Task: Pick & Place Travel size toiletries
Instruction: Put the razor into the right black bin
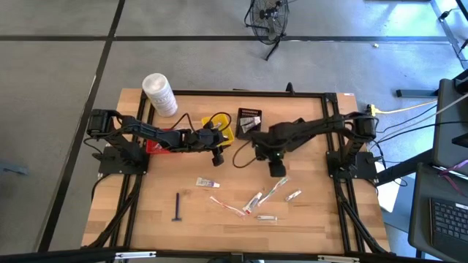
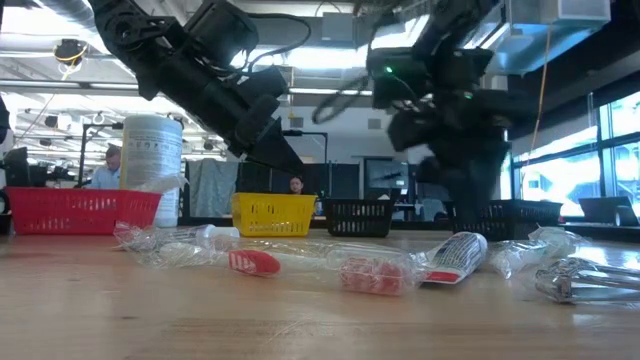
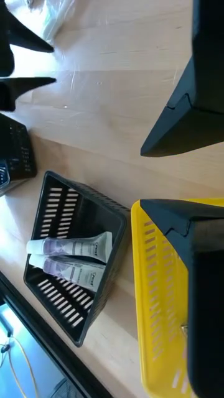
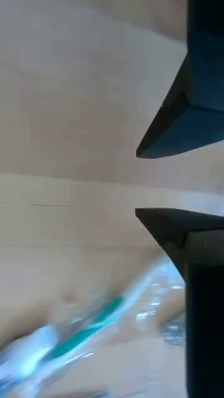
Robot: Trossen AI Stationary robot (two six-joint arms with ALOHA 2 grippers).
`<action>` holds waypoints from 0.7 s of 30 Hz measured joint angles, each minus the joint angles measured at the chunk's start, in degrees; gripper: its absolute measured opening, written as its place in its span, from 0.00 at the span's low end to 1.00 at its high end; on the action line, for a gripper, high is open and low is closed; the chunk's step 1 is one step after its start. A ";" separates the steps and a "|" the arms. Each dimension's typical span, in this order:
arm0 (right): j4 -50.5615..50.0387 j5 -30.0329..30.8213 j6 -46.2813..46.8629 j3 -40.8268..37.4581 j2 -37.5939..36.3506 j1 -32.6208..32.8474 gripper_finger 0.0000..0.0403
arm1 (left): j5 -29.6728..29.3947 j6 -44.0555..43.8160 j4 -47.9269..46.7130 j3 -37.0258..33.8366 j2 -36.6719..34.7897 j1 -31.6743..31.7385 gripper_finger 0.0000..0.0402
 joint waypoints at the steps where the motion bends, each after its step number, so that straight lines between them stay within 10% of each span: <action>1: -0.92 -0.02 0.76 -0.41 0.00 0.41 0.33 | -0.02 0.00 0.00 -0.02 0.00 0.00 0.29; 21: -10.35 5.77 2.45 -2.18 -9.78 6.08 0.33 | 4.13 -0.51 -0.26 0.04 -0.99 -1.54 0.29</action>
